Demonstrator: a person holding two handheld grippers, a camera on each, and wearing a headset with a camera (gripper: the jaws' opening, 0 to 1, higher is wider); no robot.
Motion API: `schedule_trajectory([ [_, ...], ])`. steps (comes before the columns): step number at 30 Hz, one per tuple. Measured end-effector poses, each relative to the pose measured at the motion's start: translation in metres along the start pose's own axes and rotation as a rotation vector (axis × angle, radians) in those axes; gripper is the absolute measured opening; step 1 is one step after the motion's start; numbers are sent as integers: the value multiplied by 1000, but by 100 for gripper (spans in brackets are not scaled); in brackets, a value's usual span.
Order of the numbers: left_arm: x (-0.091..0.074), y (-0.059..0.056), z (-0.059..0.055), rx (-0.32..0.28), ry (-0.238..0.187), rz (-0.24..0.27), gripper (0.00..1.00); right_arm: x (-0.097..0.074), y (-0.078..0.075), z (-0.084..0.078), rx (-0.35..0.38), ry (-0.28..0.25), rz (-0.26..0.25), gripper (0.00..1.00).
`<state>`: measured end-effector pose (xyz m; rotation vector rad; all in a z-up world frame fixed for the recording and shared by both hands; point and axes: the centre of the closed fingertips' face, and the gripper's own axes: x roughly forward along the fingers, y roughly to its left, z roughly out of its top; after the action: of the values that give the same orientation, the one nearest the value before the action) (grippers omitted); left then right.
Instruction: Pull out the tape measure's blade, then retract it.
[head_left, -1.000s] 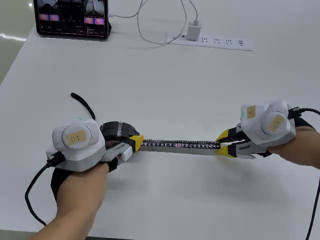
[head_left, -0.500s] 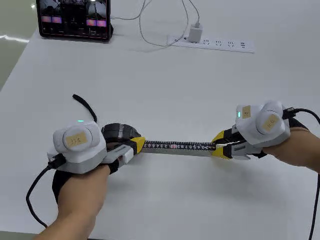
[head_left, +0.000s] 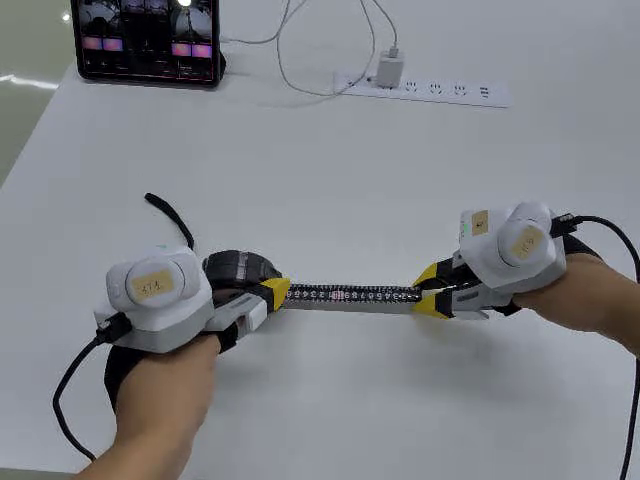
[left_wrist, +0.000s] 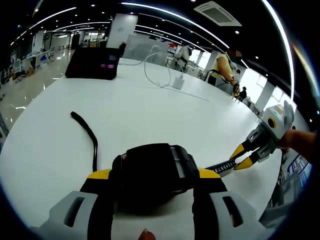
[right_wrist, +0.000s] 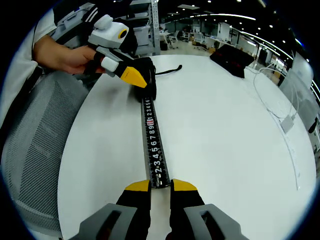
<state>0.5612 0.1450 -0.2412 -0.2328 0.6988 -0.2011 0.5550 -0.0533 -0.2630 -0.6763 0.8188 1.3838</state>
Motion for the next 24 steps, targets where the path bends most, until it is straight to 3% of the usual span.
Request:
schedule_trajectory([
  [24,0,2,1,-28,-6,-13,59,12,3,22,-8,-34,17,10],
])
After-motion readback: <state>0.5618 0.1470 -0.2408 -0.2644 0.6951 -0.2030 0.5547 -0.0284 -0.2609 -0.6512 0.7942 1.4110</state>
